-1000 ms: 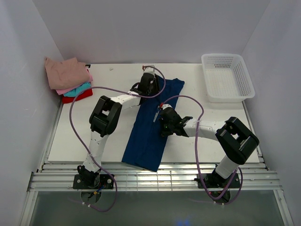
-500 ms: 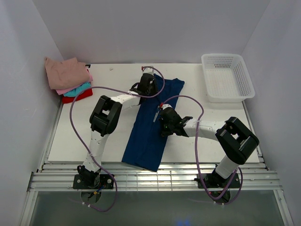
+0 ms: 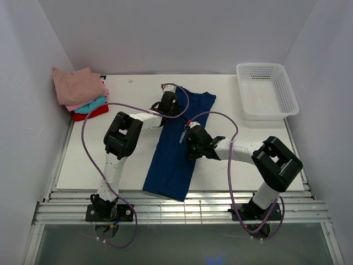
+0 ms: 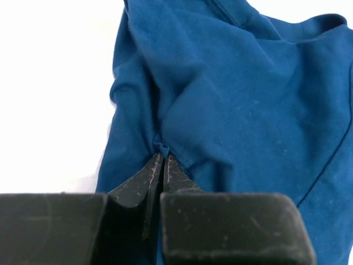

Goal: Fold and stack the t-shirts
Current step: Fold the tshirt

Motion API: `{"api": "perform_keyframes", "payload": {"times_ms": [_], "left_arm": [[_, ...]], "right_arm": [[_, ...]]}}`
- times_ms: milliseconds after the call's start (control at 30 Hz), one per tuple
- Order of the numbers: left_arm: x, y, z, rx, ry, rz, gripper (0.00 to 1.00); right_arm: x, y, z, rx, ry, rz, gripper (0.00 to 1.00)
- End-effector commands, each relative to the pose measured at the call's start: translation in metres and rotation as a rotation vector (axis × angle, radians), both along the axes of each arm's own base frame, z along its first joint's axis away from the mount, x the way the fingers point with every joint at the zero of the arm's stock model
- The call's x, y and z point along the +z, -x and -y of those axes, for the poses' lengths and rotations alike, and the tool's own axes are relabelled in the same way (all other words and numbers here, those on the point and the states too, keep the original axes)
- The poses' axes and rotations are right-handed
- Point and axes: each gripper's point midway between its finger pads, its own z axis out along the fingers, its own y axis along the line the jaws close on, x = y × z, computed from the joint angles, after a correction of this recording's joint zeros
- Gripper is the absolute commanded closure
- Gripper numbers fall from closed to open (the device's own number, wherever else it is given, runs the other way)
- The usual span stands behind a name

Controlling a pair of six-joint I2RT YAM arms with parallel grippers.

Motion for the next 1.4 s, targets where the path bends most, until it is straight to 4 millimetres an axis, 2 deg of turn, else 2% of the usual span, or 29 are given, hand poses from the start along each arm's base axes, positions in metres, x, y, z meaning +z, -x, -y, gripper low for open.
{"api": "perform_keyframes", "payload": {"times_ms": [0, 200, 600, 833, 1067, 1100, 1167, 1200, 1233, 1267, 1367], "left_arm": [[0.037, -0.002, -0.018, 0.058, 0.023, 0.040, 0.87], [0.035, 0.009, -0.032, 0.092, 0.026, 0.029, 0.88], [0.066, 0.018, -0.060, 0.153, -0.015, 0.078, 0.87], [0.059, 0.019, -0.079, 0.191, -0.058, 0.057, 0.85], [0.051, 0.026, -0.089, 0.218, -0.083, 0.022, 0.83], [0.049, 0.029, -0.091, 0.220, -0.086, 0.015, 0.81], [0.055, 0.032, -0.090, 0.217, -0.062, 0.020, 0.70], [0.051, 0.037, -0.089, 0.203, -0.055, 0.009, 0.63], [0.053, 0.039, -0.088, 0.200, -0.043, 0.010, 0.52], [0.055, 0.041, -0.088, 0.195, -0.035, 0.010, 0.35], [0.062, 0.049, -0.090, 0.199, -0.019, 0.004, 0.31]], "right_arm": [[-0.026, 0.021, 0.013, 0.017, 0.077, -0.091, 0.92], [-0.025, 0.022, 0.013, 0.018, 0.078, -0.092, 0.92], [-0.024, 0.021, 0.013, 0.019, 0.083, -0.094, 0.92], [-0.023, 0.022, 0.014, 0.019, 0.083, -0.095, 0.92], [-0.022, 0.023, 0.014, 0.020, 0.084, -0.095, 0.92], [-0.021, 0.022, 0.013, 0.020, 0.082, -0.093, 0.92], [-0.022, 0.023, 0.014, 0.022, 0.085, -0.096, 0.92], [-0.023, 0.023, 0.014, 0.022, 0.086, -0.097, 0.92], [-0.022, 0.023, 0.013, 0.023, 0.085, -0.096, 0.92], [-0.022, 0.022, 0.013, 0.020, 0.085, -0.096, 0.92], [-0.021, 0.023, 0.012, 0.022, 0.084, -0.097, 0.92]]}}
